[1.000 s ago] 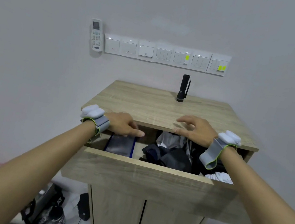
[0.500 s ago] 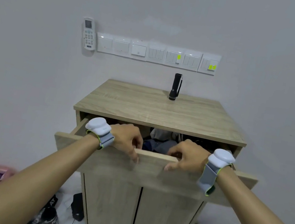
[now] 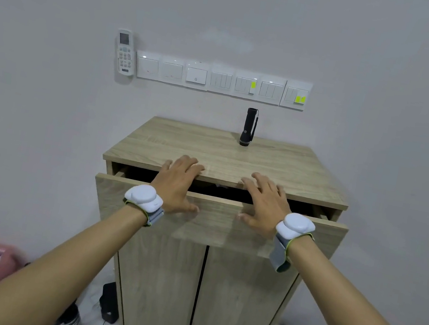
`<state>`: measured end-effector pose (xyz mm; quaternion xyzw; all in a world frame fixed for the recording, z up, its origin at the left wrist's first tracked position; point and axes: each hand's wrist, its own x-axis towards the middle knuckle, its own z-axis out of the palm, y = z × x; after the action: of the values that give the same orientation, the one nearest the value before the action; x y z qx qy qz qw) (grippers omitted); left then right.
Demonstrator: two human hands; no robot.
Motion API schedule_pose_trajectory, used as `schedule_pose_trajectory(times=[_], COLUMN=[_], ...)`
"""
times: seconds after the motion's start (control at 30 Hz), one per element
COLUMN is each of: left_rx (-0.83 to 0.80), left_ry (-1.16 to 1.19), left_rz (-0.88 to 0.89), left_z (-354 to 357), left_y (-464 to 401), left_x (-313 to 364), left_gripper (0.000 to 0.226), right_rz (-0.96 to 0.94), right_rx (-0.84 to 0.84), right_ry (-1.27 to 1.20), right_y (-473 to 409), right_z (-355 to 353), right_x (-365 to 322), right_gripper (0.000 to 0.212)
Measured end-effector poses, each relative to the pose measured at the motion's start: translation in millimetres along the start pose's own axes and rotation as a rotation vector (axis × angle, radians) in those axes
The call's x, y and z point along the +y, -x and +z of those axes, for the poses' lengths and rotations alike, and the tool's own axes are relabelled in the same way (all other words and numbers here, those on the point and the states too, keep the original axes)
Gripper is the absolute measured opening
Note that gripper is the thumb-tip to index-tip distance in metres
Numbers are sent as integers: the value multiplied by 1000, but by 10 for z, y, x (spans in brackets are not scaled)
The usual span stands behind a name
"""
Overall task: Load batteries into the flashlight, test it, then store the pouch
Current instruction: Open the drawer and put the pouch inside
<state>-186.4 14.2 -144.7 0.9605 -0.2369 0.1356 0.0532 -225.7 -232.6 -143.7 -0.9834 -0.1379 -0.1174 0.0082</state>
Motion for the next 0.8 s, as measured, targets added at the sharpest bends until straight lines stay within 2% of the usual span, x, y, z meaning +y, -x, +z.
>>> schedule_pose_trajectory(times=[0.13, 0.37, 0.57, 0.8], left_rx=[-100, 68, 170, 162], left_ry=[25, -59, -135, -92], left_rz=[-51, -102, -166, -189], left_z=[64, 151, 289, 240], left_y=[-143, -274, -302, -365], left_x=[-16, 28, 138, 138], left_gripper=[98, 78, 57, 54], right_rz=[20, 118, 249, 268], right_rx=[-54, 112, 254, 201], right_ry=[-31, -35, 63, 92], right_y=[-118, -249, -399, -511], right_z=[61, 189, 317, 247], right_x=[69, 36, -63, -43], right_gripper=[73, 57, 32, 22])
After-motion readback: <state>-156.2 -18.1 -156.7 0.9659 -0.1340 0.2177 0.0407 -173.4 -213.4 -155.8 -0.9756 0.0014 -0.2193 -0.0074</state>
